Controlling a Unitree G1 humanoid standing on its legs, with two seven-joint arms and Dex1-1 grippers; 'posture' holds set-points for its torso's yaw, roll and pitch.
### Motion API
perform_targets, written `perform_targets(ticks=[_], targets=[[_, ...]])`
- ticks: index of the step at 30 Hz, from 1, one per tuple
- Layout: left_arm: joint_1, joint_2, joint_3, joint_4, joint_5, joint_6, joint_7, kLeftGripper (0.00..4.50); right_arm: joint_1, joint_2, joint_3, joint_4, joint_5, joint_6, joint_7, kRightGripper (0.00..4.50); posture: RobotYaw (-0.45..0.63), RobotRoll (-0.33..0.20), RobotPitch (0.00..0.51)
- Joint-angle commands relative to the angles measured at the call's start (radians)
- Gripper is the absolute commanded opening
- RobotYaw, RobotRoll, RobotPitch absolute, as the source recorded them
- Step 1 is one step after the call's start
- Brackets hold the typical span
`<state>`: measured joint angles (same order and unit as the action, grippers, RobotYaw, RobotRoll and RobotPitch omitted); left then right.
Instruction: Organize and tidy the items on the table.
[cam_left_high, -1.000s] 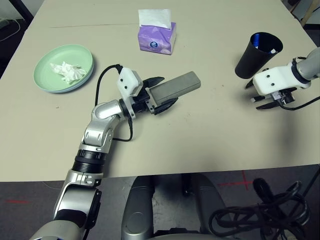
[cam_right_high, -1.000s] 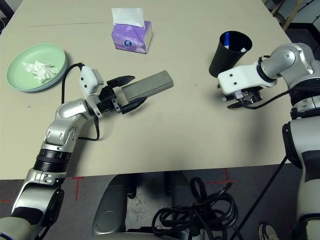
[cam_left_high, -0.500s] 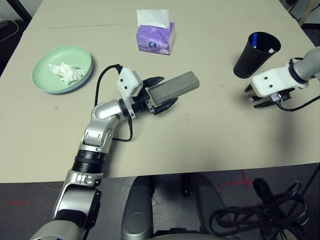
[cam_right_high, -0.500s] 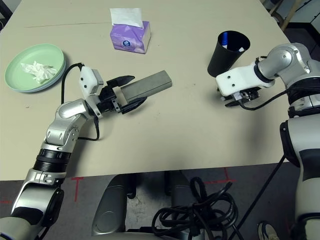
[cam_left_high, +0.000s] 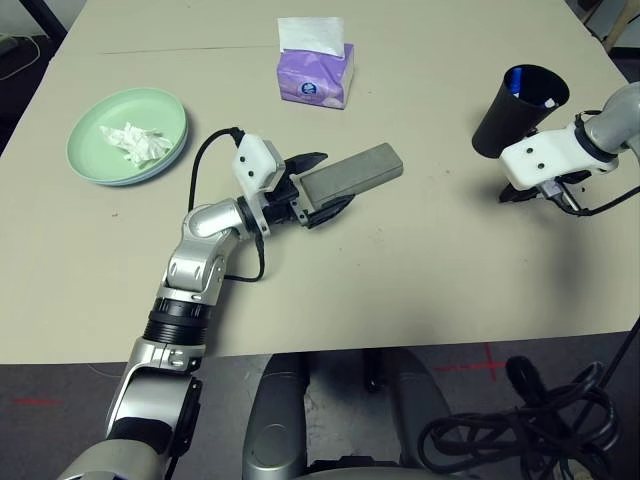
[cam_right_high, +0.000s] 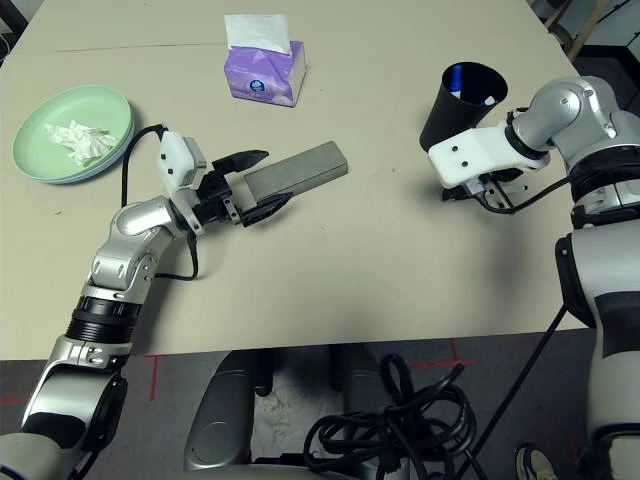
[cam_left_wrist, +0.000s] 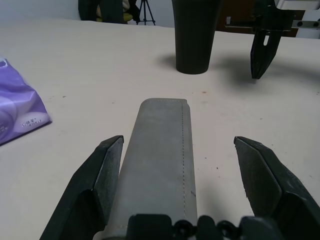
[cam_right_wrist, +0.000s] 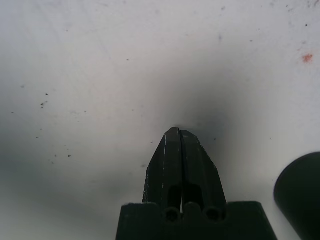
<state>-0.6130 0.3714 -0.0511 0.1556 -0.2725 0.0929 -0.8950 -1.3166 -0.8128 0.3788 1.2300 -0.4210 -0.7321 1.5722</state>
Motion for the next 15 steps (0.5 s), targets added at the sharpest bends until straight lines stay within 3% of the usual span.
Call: perform_targets(ticks=[1, 11, 15], targets=[[-0.008, 0.001, -0.007, 0.033, 0.006, -0.019, -0.012, 4.5, -0.011, -0.035, -0.025, -0.008, 0.032, 0.02, 0.024, 0.02, 0.09, 0.0, 0.268], [-0.045, -0.002, -0.011, 0.098, 0.009, -0.048, -0.031, 4.5, 0.019, -0.028, -0.081, -0.046, 0.184, 0.134, 0.042, 0.02, 0.07, 0.0, 0.242], [-0.05, -0.002, -0.005, 0.112, 0.003, -0.045, -0.033, 4.5, 0.065, -0.005, -0.126, -0.113, 0.359, 0.289, 0.042, 0.02, 0.07, 0.0, 0.229]])
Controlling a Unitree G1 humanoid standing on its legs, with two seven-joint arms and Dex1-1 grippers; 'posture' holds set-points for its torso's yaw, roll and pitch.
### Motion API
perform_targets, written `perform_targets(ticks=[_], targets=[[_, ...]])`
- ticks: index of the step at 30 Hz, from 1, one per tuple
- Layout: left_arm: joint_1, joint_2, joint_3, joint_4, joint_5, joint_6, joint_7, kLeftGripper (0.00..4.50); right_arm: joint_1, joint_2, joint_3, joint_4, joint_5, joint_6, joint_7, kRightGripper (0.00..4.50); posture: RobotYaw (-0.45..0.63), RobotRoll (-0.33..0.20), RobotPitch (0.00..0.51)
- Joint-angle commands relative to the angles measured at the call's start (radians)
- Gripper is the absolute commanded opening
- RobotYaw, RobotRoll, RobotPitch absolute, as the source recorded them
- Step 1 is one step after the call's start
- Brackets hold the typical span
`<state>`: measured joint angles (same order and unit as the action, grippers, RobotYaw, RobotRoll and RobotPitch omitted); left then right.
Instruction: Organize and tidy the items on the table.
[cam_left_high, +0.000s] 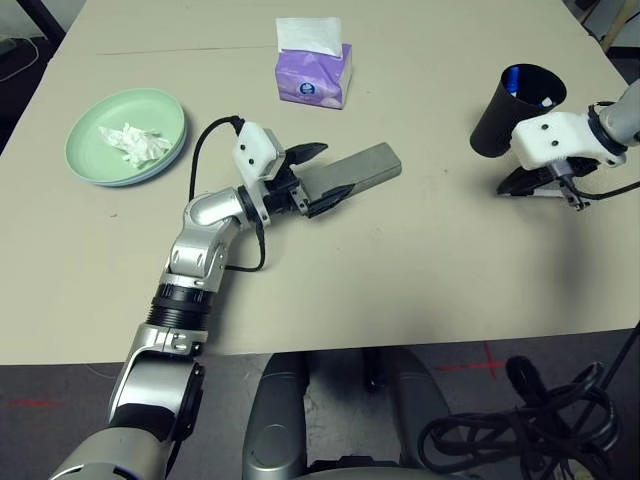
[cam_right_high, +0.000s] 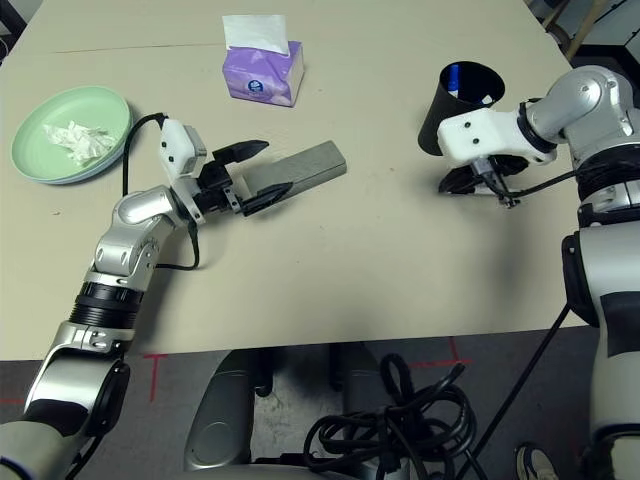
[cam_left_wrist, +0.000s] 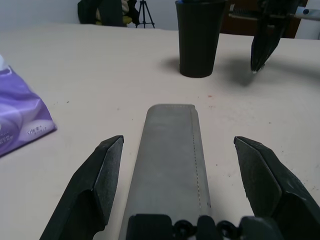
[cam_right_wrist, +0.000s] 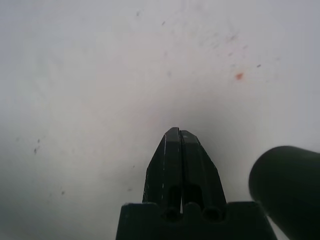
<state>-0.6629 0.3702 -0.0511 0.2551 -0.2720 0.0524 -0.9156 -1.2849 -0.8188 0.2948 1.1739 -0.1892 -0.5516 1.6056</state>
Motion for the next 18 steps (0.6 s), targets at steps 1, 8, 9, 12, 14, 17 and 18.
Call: perform_targets(ticks=[1, 8, 9, 12, 14, 17, 18], targets=[[0.001, -0.002, -0.001, 0.014, -0.003, 0.002, -0.01, 4.5, 0.052, 0.006, -0.059, -0.093, 0.187, 0.171, 0.009, 0.02, 0.07, 0.0, 0.225], [0.011, 0.005, 0.017, 0.03, -0.018, 0.029, -0.01, 4.5, 0.184, 0.016, -0.221, -0.353, 0.414, 0.47, -0.004, 0.02, 0.05, 0.0, 0.192], [0.012, 0.008, 0.017, 0.033, -0.016, 0.029, -0.013, 4.5, 0.2, 0.018, -0.243, -0.387, 0.435, 0.499, -0.019, 0.02, 0.05, 0.0, 0.187], [0.015, 0.013, 0.018, 0.045, -0.015, 0.031, -0.018, 4.5, 0.232, 0.03, -0.32, -0.483, 0.504, 0.593, -0.081, 0.02, 0.04, 0.0, 0.174], [0.014, 0.015, 0.02, 0.053, -0.015, 0.033, -0.018, 4.5, 0.25, 0.043, -0.371, -0.536, 0.544, 0.638, -0.13, 0.02, 0.03, 0.0, 0.166], [0.018, 0.012, 0.023, 0.05, -0.018, 0.036, -0.019, 4.5, 0.291, 0.077, -0.442, -0.614, 0.593, 0.656, -0.229, 0.02, 0.02, 0.0, 0.157], [0.022, 0.011, 0.024, 0.046, -0.019, 0.037, -0.02, 4.5, 0.31, 0.102, -0.473, -0.647, 0.616, 0.659, -0.278, 0.02, 0.02, 0.0, 0.155]])
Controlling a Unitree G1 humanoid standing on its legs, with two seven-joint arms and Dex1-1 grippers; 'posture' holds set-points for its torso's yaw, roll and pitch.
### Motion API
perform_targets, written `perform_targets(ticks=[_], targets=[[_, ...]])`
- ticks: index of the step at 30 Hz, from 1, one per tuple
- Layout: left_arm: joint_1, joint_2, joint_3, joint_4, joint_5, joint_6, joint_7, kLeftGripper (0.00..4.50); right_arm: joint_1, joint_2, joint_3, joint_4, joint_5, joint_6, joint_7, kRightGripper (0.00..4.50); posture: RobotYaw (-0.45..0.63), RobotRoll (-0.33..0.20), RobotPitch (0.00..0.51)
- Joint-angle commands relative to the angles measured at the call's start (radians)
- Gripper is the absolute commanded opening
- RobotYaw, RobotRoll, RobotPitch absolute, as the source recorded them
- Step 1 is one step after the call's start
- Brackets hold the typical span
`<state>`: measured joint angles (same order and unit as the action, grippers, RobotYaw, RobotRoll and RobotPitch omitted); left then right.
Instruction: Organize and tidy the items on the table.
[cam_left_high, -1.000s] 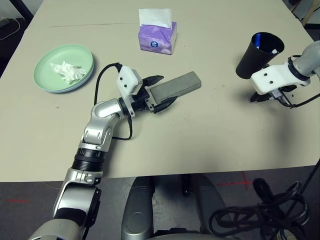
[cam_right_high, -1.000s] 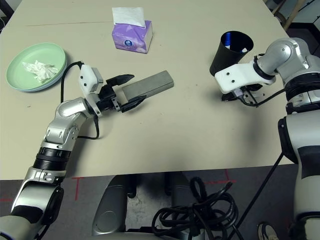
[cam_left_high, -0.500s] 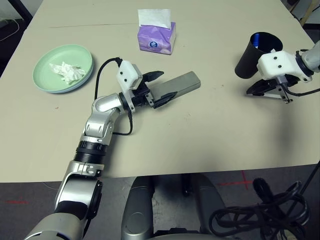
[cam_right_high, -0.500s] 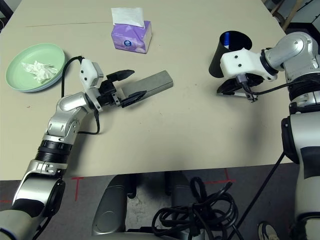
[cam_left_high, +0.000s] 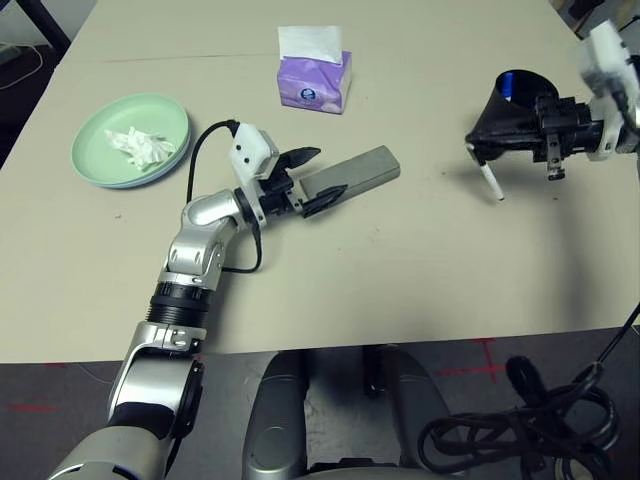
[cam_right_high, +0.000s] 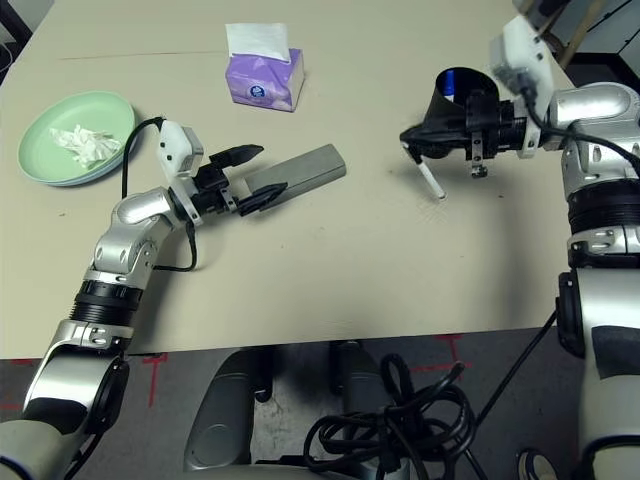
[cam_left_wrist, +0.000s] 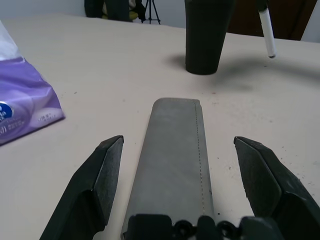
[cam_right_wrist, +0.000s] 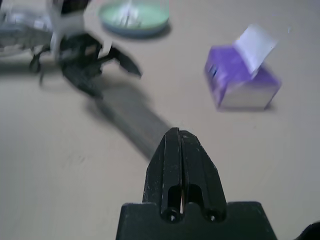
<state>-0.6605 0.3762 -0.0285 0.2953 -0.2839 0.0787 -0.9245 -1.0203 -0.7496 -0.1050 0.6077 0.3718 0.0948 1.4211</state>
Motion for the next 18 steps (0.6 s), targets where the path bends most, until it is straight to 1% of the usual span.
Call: perform_targets(ticks=[1, 5, 8, 11, 13, 18], targets=[[0.021, 0.004, 0.002, 0.002, -0.008, 0.012, -0.011, 4.5, 0.06, 0.05, -0.094, -0.107, 0.071, 0.018, -0.128, 0.02, 0.02, 0.0, 0.153], [0.028, 0.003, 0.001, -0.009, -0.008, 0.008, -0.015, 4.5, 0.134, 0.143, -0.168, -0.21, 0.124, 0.024, -0.292, 0.02, 0.02, 0.0, 0.15], [0.031, 0.003, 0.001, -0.015, -0.008, 0.011, -0.017, 4.5, 0.168, 0.195, -0.194, -0.251, 0.129, 0.001, -0.389, 0.02, 0.02, 0.0, 0.151], [0.038, 0.004, -0.002, -0.026, -0.008, 0.017, -0.02, 4.5, 0.166, 0.247, -0.209, -0.251, 0.112, -0.058, -0.497, 0.02, 0.01, 0.0, 0.155], [0.043, 0.005, -0.002, -0.034, -0.009, 0.02, -0.02, 4.5, 0.167, 0.264, -0.196, -0.245, 0.083, -0.113, -0.532, 0.02, 0.01, 0.0, 0.156], [0.061, 0.004, -0.001, -0.058, -0.01, 0.032, -0.014, 4.5, 0.131, 0.321, -0.204, -0.211, 0.039, -0.23, -0.687, 0.02, 0.02, 0.0, 0.158]])
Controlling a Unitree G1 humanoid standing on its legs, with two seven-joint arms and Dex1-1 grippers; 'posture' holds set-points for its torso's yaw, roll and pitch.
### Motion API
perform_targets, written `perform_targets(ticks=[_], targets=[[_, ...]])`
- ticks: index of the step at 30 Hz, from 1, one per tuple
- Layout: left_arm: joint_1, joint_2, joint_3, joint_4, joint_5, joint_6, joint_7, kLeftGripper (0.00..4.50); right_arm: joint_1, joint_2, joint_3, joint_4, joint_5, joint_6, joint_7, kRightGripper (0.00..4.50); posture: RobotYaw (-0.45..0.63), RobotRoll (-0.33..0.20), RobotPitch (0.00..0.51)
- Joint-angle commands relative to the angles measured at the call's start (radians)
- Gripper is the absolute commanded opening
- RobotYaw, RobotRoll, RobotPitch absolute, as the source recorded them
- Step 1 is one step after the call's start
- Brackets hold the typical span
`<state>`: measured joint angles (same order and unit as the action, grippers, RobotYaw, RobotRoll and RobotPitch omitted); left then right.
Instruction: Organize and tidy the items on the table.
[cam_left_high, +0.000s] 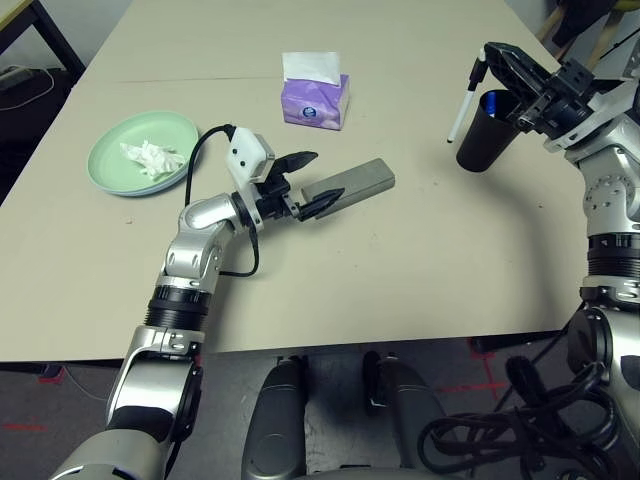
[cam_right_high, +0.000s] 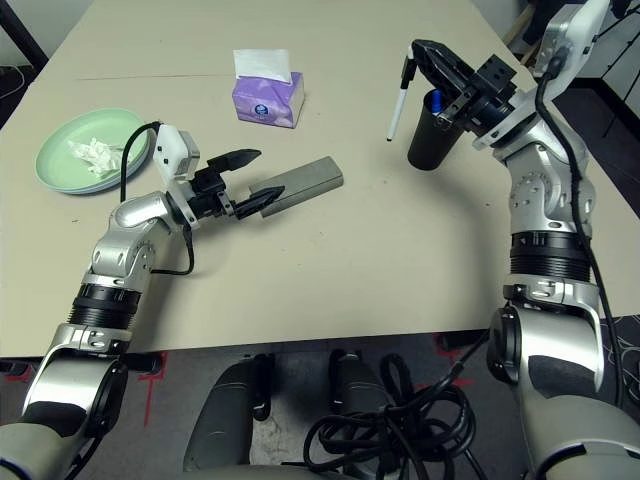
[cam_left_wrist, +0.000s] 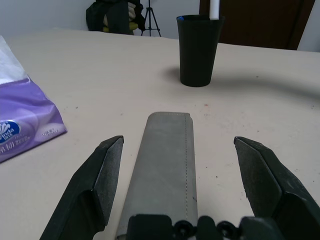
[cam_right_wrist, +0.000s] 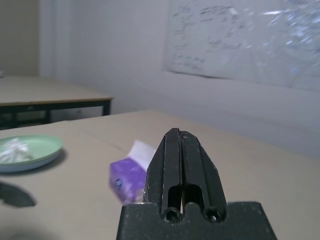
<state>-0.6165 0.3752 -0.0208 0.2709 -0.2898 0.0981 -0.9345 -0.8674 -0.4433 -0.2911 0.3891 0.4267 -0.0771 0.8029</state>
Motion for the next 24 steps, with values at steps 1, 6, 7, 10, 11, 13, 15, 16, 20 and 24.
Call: perform_targets(ticks=[1, 6, 7, 10, 11, 13, 15, 16, 20, 24], targets=[[0.02, 0.005, -0.008, -0.037, -0.004, 0.014, -0.003, 4.5, -0.027, 0.02, -0.017, 0.013, -0.023, -0.073, -0.087, 0.02, 0.02, 0.0, 0.158], [0.024, 0.01, -0.007, -0.041, -0.002, 0.017, -0.006, 4.5, -0.072, 0.024, -0.03, 0.064, -0.067, -0.144, -0.222, 0.02, 0.02, 0.0, 0.157], [0.022, 0.01, -0.007, -0.04, -0.001, 0.017, -0.007, 4.5, -0.076, 0.015, -0.025, 0.077, -0.088, -0.14, -0.255, 0.02, 0.02, 0.0, 0.158], [0.019, 0.01, -0.008, -0.039, 0.0, 0.016, -0.007, 4.5, -0.074, -0.009, -0.009, 0.098, -0.148, -0.09, -0.359, 0.02, 0.02, 0.0, 0.158], [0.019, 0.009, -0.009, -0.039, 0.0, 0.016, -0.007, 4.5, -0.073, -0.01, -0.01, 0.098, -0.156, -0.08, -0.386, 0.02, 0.02, 0.0, 0.158], [0.021, 0.009, -0.009, -0.041, -0.001, 0.017, -0.008, 4.5, -0.077, -0.01, -0.016, 0.092, -0.163, -0.06, -0.432, 0.02, 0.01, 0.0, 0.158], [0.021, 0.01, -0.011, -0.041, -0.001, 0.018, -0.009, 4.5, -0.088, -0.011, -0.017, 0.086, -0.165, -0.03, -0.466, 0.02, 0.01, 0.0, 0.158], [0.021, 0.01, -0.011, -0.041, -0.001, 0.019, -0.01, 4.5, -0.094, -0.012, -0.015, 0.084, -0.165, -0.021, -0.477, 0.02, 0.01, 0.0, 0.158], [0.016, 0.011, -0.011, -0.036, 0.0, 0.02, -0.013, 4.5, -0.121, -0.024, -0.004, 0.07, -0.168, 0.1, -0.532, 0.02, 0.01, 0.0, 0.159], [0.01, 0.013, -0.01, -0.032, 0.0, 0.02, -0.015, 4.5, -0.145, -0.036, 0.003, 0.063, -0.174, 0.175, -0.563, 0.02, 0.01, 0.0, 0.161]])
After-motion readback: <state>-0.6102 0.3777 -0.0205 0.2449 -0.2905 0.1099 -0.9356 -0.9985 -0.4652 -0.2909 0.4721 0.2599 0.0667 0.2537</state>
